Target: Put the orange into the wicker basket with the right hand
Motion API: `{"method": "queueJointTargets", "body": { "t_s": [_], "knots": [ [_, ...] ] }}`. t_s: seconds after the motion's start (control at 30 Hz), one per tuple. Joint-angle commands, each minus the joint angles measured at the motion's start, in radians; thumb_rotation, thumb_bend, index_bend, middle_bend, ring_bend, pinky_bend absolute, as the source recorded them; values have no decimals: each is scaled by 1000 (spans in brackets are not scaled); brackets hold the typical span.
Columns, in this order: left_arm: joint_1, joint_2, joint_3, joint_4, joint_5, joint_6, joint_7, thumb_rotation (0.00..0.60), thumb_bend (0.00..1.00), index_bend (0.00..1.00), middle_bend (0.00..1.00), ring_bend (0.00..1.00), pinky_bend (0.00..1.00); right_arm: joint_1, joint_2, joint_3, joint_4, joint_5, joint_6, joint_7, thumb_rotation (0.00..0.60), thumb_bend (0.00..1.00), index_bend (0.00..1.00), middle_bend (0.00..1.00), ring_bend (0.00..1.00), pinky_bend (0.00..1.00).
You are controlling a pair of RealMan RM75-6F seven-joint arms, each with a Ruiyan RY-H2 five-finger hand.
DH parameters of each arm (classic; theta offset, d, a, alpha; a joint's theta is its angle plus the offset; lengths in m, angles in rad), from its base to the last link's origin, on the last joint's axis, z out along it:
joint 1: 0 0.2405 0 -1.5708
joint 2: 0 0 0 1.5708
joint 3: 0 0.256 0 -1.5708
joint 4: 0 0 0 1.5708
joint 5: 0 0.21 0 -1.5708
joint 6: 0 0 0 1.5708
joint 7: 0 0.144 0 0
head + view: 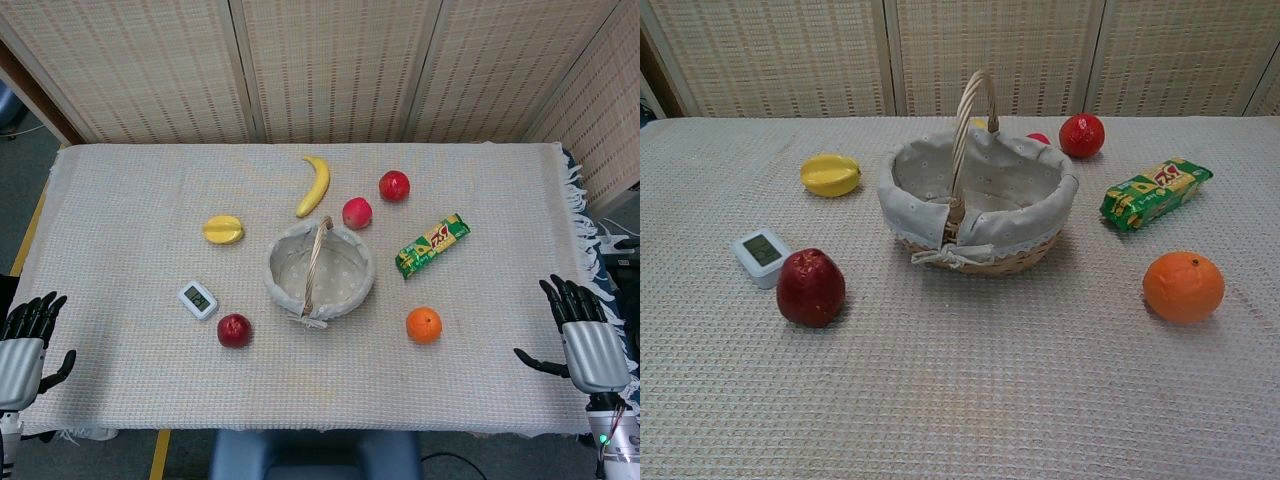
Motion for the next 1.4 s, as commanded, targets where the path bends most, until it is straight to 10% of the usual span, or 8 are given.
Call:
{"method": "queueJointTargets", "body": {
  "t_s": [0.03,0.6,0.83,1.4],
  "knots": [
    [0,0,1,0,1,-1,2,600,379,0,0,0,65,-1,2,-2,-3,-1,-1,0,393,62,0,0,0,76],
    [-3,-1,2,-3,-1,-8,-2,600,377,0,0,0,65,59,66,-27,-162,109,-194,-98,422,63,0,0,0,75],
    [-3,6,9,-17,0,-18,-10,600,377,0,0,0,65,202,-30,41,-237,373,-356,-330,422,63,0,0,0,76],
    [-6,17,9,-31,-14,-35,-33,600,378,0,0,0,65,354,-320,49,-181,604,-304,-607,417,63,0,0,0,76]
  ]
}}
